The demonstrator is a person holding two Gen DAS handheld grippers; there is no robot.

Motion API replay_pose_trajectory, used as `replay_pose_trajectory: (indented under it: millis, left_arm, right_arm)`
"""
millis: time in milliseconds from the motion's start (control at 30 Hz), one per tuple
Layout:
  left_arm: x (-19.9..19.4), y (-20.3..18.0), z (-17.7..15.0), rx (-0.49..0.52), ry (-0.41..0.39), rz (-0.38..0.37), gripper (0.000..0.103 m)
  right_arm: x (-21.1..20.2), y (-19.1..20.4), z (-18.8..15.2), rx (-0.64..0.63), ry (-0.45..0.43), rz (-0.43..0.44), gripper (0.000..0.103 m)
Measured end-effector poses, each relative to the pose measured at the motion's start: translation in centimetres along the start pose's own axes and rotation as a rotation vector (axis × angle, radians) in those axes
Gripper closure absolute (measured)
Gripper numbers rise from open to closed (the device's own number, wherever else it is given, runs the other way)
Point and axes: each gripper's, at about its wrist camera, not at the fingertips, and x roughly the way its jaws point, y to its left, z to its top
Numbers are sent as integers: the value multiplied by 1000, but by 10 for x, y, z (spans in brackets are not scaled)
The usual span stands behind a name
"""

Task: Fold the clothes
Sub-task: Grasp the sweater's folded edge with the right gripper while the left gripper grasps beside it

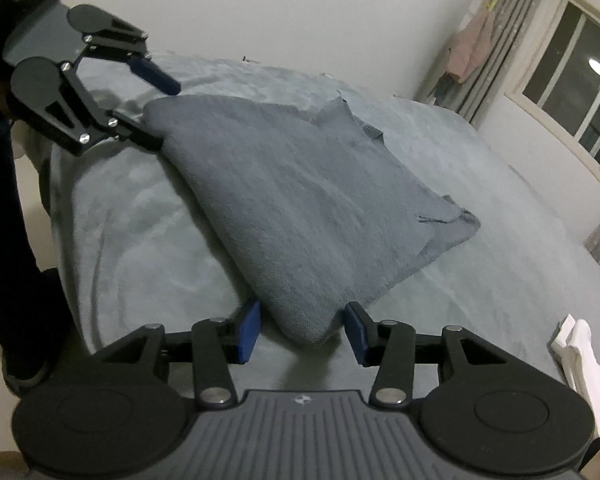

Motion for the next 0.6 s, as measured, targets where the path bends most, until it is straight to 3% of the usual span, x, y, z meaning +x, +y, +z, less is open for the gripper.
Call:
replay_pose_trajectory:
  millis: [167,267,367,500,600]
  left_arm:
    - [5,0,-3,21,18,6,47]
    - [8,2,-3,17,33,-1,59]
    - [8,4,-4,25,36,-11,63]
    - [9,8,-4,26,35,-19,65]
    - [11,8,-4,25,44,-23,69]
  right_arm:
    - [2,-2,0,14,8,2,59]
    - [1,-3,-1,35,15,8,59]
    - [2,-5,-2,54,22,13,61]
    - [3,-4,-1,57,28,17,66]
    - [4,-5,0,66,32,20,76]
